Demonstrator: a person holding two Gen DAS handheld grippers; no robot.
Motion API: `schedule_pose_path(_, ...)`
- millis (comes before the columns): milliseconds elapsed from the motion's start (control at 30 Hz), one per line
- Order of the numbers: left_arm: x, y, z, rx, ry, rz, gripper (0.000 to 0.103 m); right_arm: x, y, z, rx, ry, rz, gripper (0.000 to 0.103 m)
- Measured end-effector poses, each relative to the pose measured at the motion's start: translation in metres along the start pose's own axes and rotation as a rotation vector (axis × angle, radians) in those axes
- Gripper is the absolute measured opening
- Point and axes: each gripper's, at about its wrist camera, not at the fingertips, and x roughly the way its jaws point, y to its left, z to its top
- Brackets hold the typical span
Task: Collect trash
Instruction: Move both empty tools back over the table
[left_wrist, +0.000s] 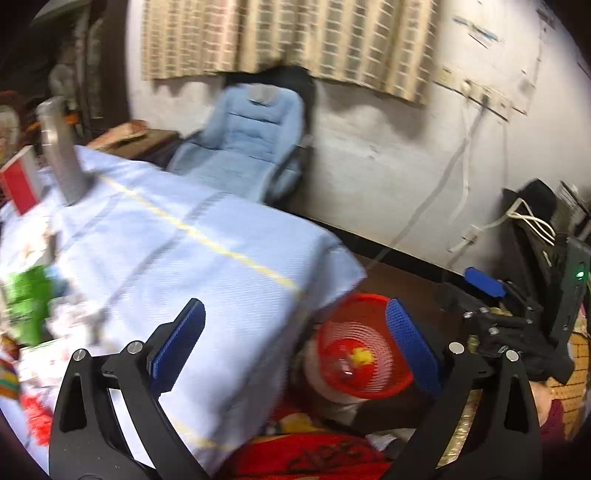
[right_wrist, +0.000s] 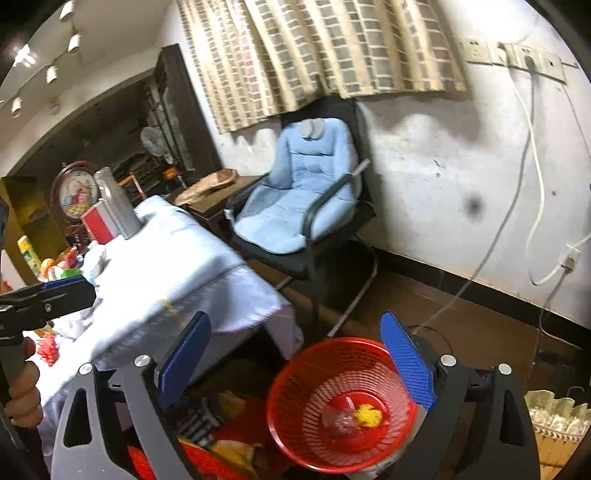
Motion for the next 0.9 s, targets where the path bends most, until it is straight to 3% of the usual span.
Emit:
schedule_pose_path(167,-0.048,0.059,-0.014,-0.08,-0.073,0.109,0.096,0.003,0.052,0.007,-0.08,0.008,0.115,0.092)
schedule_pose_path(433,-0.097,0.166,-0.076,-0.251,-0.033,0.307,0.096,0.007,0.124,0.007,-0.188,0.037,0.249,0.092)
schedule_pose_path(667,-0.104,0.21,-0.118,-0.377,0.017,0.298,0.096,0.005,0.167,-0.007,-0.273,0.052,0.275,0.092)
schedule_pose_path(900,-0.086,0.214,-0.127,-0.328,0.105,0.301,0.096,0.012,0.19,-0.013,-0.308,0.076,0.317,0.092)
